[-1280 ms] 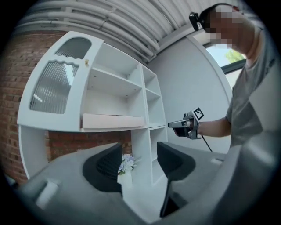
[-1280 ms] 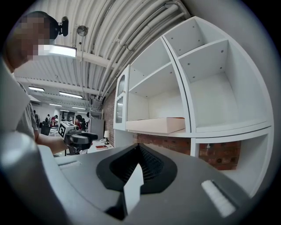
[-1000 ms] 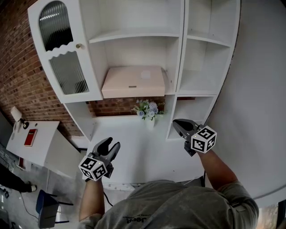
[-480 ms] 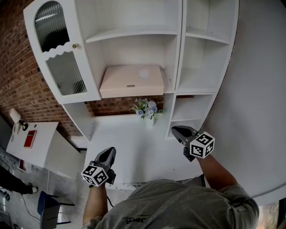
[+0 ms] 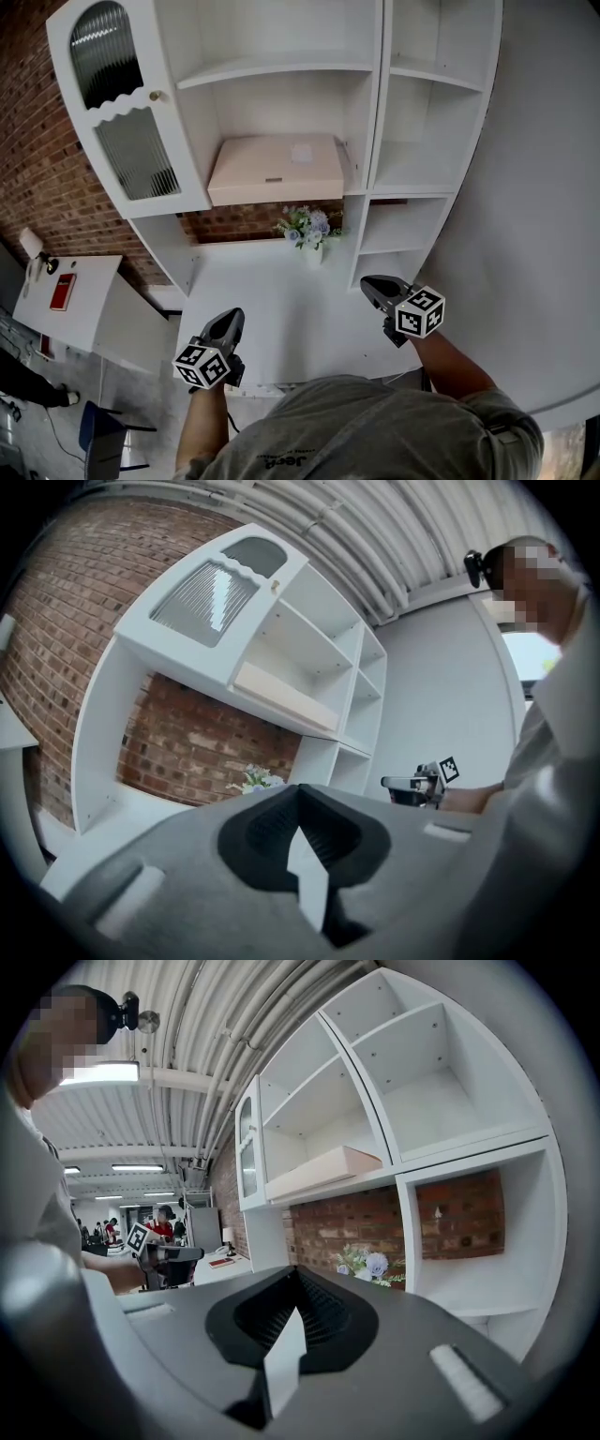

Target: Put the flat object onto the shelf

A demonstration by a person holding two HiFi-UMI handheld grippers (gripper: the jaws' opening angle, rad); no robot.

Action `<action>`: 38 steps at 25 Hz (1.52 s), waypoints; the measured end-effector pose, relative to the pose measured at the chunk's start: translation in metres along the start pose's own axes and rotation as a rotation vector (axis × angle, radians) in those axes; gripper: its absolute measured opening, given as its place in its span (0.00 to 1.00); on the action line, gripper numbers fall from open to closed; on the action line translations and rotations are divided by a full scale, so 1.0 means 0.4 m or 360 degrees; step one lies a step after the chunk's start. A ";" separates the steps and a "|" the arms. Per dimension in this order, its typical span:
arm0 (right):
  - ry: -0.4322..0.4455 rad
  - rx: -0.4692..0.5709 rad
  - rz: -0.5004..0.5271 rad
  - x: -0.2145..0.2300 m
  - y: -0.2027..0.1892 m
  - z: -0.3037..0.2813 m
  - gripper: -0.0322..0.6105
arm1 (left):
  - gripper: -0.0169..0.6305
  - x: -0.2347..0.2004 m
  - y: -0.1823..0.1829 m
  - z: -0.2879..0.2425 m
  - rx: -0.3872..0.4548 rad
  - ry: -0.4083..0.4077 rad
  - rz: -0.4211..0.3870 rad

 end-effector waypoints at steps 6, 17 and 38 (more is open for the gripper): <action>0.0002 0.0012 -0.0004 0.009 0.010 -0.001 0.06 | 0.02 0.008 0.020 -0.008 0.0038 -0.0032 -0.0020; 0.0017 0.0043 0.0044 0.006 0.024 0.000 0.06 | 0.02 0.024 0.034 -0.009 0.0036 -0.0064 -0.0096; 0.0040 0.0015 0.0062 0.008 0.019 0.002 0.06 | 0.02 0.032 0.036 -0.007 0.0046 -0.0078 -0.0092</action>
Point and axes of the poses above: the fingertips, and each gripper's own axes: z backward along the fingers, x to its right, y out of its top, the point moved 8 cm from there along z, backward along the fingers, and after that the axes turned 9 degrees about -z, right-handed, at the moved point
